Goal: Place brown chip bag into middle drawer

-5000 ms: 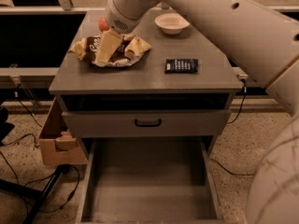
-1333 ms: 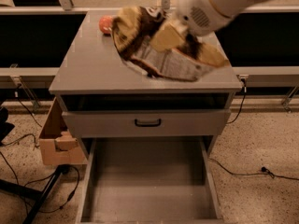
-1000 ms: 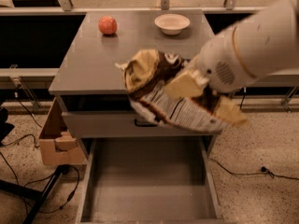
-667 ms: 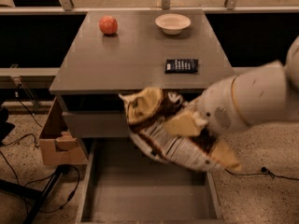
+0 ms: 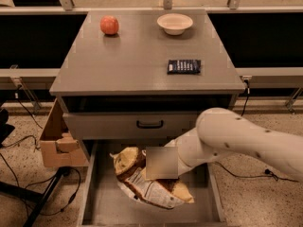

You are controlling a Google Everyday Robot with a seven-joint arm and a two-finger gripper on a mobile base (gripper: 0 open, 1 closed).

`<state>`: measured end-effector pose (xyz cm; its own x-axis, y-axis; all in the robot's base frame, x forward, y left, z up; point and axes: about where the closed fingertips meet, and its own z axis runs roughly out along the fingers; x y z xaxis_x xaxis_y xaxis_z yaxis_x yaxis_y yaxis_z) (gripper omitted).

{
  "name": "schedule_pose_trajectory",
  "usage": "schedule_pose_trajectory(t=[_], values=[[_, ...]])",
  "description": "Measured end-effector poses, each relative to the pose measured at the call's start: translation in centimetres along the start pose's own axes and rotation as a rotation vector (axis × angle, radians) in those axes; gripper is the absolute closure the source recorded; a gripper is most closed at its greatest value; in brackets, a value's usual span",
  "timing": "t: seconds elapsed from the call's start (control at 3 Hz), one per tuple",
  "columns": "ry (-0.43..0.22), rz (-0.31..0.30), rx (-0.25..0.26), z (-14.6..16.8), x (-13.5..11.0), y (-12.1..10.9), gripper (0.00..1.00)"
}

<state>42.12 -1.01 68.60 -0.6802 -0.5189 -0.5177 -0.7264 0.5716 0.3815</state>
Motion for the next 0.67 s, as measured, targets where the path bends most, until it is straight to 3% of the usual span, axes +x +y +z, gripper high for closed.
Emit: schedule_pose_trajectory(t=[0.33,0.67], values=[[0.095,-0.005,-0.017,6.4,0.9,-3.9,1.00],[0.160,-0.025,0.037,9.6,0.0,-10.0,0.98]])
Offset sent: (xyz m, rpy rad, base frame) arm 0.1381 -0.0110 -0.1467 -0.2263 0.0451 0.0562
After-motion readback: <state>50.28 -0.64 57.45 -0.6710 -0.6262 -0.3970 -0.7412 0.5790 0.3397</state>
